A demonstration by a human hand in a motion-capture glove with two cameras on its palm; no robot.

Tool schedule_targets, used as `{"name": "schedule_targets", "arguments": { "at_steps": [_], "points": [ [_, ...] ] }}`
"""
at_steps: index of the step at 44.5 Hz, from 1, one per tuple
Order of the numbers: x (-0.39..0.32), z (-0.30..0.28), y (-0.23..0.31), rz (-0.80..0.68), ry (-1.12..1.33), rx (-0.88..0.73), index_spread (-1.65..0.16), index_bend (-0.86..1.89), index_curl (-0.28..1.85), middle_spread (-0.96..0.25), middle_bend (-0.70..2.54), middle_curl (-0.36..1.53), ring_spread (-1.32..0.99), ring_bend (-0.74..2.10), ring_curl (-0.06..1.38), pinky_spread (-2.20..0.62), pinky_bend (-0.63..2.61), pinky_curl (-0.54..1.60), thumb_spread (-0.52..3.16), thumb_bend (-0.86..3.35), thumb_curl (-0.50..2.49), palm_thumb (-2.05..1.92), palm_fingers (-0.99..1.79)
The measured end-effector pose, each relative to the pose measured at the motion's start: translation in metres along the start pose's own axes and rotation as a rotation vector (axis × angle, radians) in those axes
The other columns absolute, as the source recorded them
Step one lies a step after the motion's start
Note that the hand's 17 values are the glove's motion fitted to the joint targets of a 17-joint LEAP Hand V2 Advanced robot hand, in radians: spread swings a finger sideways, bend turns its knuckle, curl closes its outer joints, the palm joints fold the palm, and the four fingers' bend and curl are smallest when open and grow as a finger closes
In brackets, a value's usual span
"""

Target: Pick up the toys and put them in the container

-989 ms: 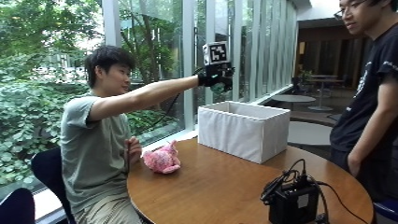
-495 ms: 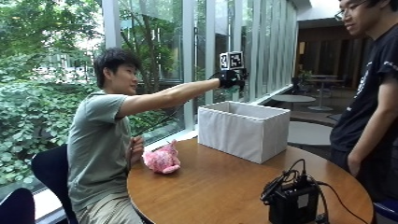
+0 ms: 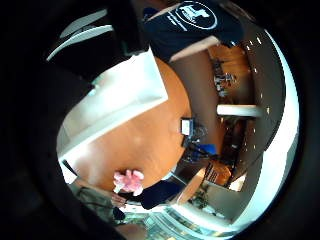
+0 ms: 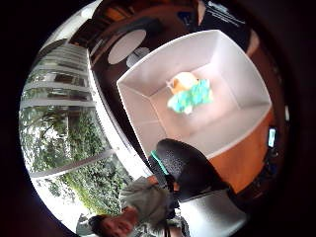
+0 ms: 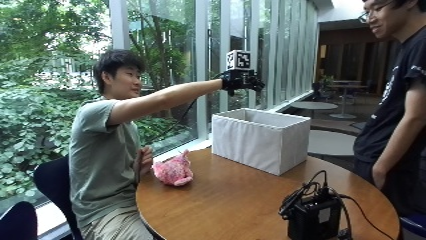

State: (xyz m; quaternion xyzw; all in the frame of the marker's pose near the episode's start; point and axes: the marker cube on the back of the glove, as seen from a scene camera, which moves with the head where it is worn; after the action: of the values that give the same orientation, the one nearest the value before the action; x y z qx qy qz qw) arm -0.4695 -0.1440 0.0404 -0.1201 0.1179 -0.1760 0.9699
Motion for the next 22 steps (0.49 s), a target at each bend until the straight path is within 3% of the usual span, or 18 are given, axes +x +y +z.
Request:
{"name": "schedule_targets", "arguments": {
  "at_steps": [3,6,10,13,18,22],
  "points": [
    [0.021,-0.006,0.032,-0.059,0.048,-0.019,-0.25,-0.03,0.59,-0.07,0.16,0.55,-0.1,0.57,0.44,-0.05,1.27,0.54,1.04,-0.05,0.57,-0.02,-0.41],
    [0.047,-0.012,0.066,0.036,0.044,-0.056,-0.24,-0.02,0.53,-0.06,0.14,0.52,-0.08,0.54,0.42,-0.03,1.22,0.52,1.07,-0.04,0.54,-0.03,-0.38],
    [0.091,-0.003,0.126,-0.036,0.198,-0.08,-0.22,0.0,0.45,-0.05,0.15,0.49,-0.07,0.49,0.4,0.0,1.14,0.48,1.08,-0.06,0.49,-0.07,-0.37],
    [0.106,0.009,0.166,-0.043,0.153,-0.062,-0.22,0.0,0.4,-0.04,0.15,0.48,-0.06,0.45,0.39,0.01,1.1,0.46,1.08,-0.07,0.46,-0.09,-0.36],
    [0.125,0.055,0.227,-0.059,0.013,-0.075,-0.21,0.03,0.34,-0.05,0.16,0.45,-0.07,0.47,0.38,0.01,1.03,0.43,1.09,-0.06,0.42,-0.06,-0.25],
    [0.193,0.124,0.273,-0.19,0.014,-0.138,-0.21,0.04,0.3,-0.05,0.17,0.44,-0.08,0.47,0.38,0.01,1.01,0.41,1.1,-0.05,0.4,-0.05,-0.21]
  ]
}}
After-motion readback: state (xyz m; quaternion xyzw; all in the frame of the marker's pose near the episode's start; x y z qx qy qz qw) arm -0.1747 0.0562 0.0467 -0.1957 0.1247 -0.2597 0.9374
